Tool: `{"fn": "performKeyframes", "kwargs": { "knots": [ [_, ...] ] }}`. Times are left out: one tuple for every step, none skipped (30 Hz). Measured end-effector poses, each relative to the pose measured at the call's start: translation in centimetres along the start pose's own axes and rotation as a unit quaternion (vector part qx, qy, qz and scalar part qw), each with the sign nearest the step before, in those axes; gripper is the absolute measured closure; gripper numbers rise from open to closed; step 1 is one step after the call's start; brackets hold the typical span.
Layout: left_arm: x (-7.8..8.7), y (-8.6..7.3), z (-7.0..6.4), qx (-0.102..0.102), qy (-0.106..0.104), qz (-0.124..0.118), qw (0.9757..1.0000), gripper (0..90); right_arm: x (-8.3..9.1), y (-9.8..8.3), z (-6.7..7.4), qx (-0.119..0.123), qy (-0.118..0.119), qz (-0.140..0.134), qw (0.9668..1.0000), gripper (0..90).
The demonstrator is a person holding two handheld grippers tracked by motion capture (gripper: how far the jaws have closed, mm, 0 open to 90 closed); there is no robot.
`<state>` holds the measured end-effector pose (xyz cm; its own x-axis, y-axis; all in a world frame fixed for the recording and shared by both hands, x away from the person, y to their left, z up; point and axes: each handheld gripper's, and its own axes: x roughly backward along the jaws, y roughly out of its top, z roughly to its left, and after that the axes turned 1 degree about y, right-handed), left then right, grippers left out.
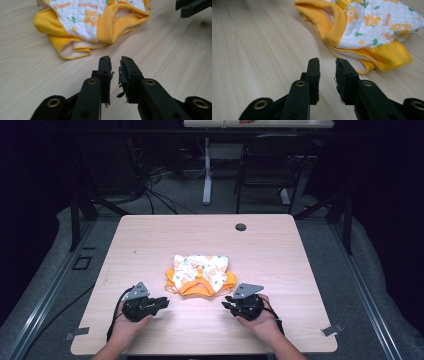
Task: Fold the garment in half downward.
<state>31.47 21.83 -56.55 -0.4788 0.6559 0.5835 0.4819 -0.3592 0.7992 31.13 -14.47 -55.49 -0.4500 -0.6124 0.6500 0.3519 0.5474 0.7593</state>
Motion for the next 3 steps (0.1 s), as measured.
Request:
{"fn": "performKeyframes", "kwargs": {
  "knots": [
    [-0.16,-0.07,0.11,-0.006,0.0,-0.005,1.0,71.5,-0.25,-0.1,0.16,0.011,-0.008,0.006,0.9999,66.5],
    [-0.16,-0.07,0.11,-0.006,0.0,-0.005,1.0,69.1,-0.41,-0.16,0.27,0.008,-0.011,0.007,0.9999,64.4],
    [-0.27,-0.14,0.13,-0.008,0.003,-0.007,0.9999,67.0,-0.52,-0.2,0.34,0.007,-0.009,0.008,0.9999,62.3]
  ]
}}
